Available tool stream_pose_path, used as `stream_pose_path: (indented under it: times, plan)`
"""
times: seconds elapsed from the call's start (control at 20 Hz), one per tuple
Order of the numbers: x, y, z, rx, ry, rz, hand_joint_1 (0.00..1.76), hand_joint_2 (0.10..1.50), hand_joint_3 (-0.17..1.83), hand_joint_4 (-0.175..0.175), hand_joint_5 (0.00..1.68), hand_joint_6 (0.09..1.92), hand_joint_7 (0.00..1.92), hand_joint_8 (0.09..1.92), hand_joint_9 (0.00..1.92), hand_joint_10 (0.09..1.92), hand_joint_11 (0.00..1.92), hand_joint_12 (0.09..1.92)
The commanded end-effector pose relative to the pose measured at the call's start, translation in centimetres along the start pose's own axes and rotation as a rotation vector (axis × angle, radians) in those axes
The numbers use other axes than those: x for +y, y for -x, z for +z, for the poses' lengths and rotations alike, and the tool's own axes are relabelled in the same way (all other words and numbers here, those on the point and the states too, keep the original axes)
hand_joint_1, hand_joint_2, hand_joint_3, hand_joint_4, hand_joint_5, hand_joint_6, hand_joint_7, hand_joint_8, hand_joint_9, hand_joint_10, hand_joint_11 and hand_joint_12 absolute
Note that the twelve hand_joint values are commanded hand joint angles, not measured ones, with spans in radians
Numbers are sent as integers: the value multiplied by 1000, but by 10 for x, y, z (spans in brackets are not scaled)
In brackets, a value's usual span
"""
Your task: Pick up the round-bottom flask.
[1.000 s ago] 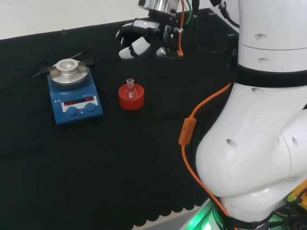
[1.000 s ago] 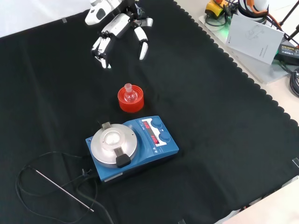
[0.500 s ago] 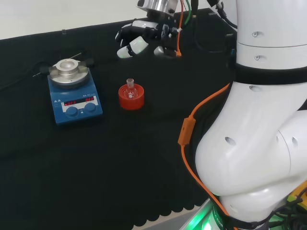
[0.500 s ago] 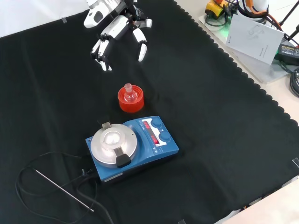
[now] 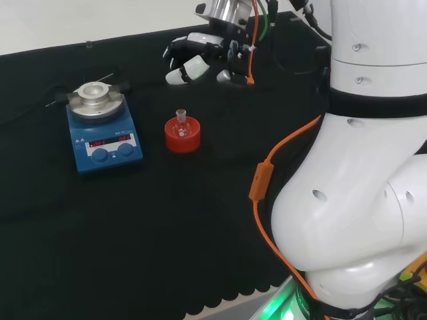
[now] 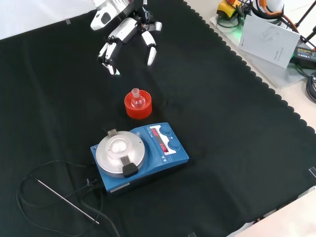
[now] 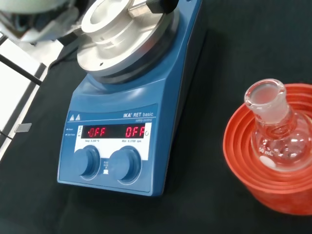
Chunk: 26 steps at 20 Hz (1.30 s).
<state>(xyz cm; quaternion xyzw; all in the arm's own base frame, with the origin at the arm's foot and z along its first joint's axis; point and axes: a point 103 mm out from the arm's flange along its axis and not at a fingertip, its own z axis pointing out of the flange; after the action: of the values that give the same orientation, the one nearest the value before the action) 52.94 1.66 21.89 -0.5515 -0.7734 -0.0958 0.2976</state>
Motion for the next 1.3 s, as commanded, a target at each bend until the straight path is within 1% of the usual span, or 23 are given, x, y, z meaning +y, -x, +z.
stream_pose_path:
  times: [0.05, 0.15, 0.3, 0.35, 0.55, 0.6, 0.75, 0.85, 1.05, 1.15, 1.3]
  plan:
    - [-5, 8, -1, -48, 47, -19, 809, 418, 819, -171, 279, 738, 509, 883, 465, 891, 107, 1504]
    - [-7, 8, 3, -75, 59, -25, 810, 418, 819, -170, 276, 739, 507, 882, 460, 892, 98, 1504]
    - [-11, 5, 10, -136, 82, -32, 811, 419, 819, -169, 271, 740, 503, 883, 454, 895, 88, 1508]
    - [-12, 4, 13, -158, 81, -35, 812, 419, 819, -169, 269, 740, 503, 883, 452, 896, 85, 1509]
    - [-14, 1, 25, -205, 55, -37, 817, 418, 820, -167, 264, 741, 501, 883, 450, 899, 77, 1513]
    - [-14, -1, 29, -230, 49, -37, 818, 418, 820, -167, 263, 741, 500, 884, 450, 900, 75, 1513]
    - [-15, -2, 38, -208, 43, -25, 825, 417, 820, -166, 262, 742, 500, 884, 458, 904, 70, 1515]
    - [-15, -1, 45, -179, 36, -21, 828, 416, 821, -166, 261, 743, 501, 885, 468, 907, 69, 1517]
    - [-13, -2, 53, -165, 30, -28, 831, 415, 823, -165, 261, 744, 504, 886, 482, 907, 72, 1521]
    - [-11, -3, 54, -183, 34, -36, 831, 414, 824, -165, 261, 745, 505, 886, 486, 905, 73, 1522]
    - [-8, -3, 56, -234, 30, -39, 830, 414, 825, -164, 262, 746, 507, 886, 488, 903, 73, 1521]
